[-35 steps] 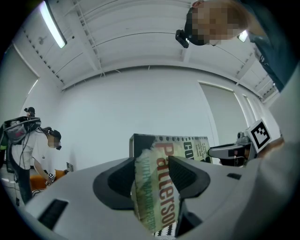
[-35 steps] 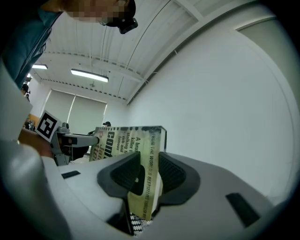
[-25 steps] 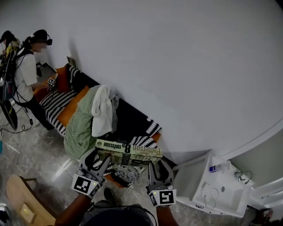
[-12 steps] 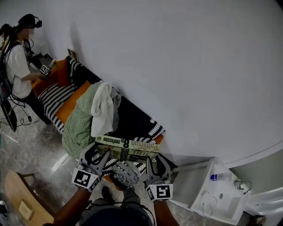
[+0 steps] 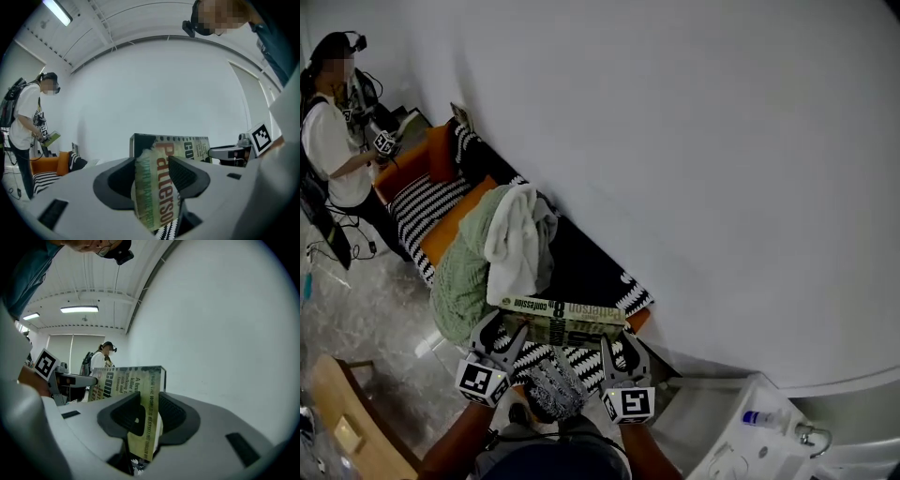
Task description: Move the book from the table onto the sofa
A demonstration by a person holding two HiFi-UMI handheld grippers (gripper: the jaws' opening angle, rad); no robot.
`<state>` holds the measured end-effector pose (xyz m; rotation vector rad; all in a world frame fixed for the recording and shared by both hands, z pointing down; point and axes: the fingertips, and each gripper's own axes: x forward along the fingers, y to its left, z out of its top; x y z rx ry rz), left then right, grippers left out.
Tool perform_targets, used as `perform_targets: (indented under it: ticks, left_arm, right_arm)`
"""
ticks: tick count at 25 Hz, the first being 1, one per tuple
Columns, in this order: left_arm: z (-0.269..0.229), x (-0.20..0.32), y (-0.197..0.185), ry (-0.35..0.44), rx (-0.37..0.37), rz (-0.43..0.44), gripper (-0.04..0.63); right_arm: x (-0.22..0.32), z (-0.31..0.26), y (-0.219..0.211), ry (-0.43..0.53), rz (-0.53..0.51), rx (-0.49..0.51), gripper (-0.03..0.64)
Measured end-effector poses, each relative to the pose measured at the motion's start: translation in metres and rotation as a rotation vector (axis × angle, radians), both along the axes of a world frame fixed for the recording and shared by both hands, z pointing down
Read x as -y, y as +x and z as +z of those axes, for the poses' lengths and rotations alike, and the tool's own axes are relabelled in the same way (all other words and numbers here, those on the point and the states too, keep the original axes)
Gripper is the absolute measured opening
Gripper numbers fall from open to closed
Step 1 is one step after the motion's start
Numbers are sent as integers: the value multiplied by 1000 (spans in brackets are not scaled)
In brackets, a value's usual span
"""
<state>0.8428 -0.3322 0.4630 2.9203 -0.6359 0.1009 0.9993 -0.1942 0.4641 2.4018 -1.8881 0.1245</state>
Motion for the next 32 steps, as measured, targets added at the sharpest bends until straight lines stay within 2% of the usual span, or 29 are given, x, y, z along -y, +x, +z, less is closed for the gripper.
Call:
perform_targets:
  ticks: [6,13,21,32]
  left_arm:
    - [50,21,38,-55,41,-78,213]
    - [128,43,43,-184,100,-152,215]
    - [235,77,53,-322,172,-161,215]
    - [377,104,64,-469,282,-139,215]
  right_arm:
    - [33,50,48,-37,-79,20,132]
    - [69,123,63,-136,-131,56,133]
    - [108,225,75,-263,-106,101,133]
    - [135,367,85,-444,-50,193,133]
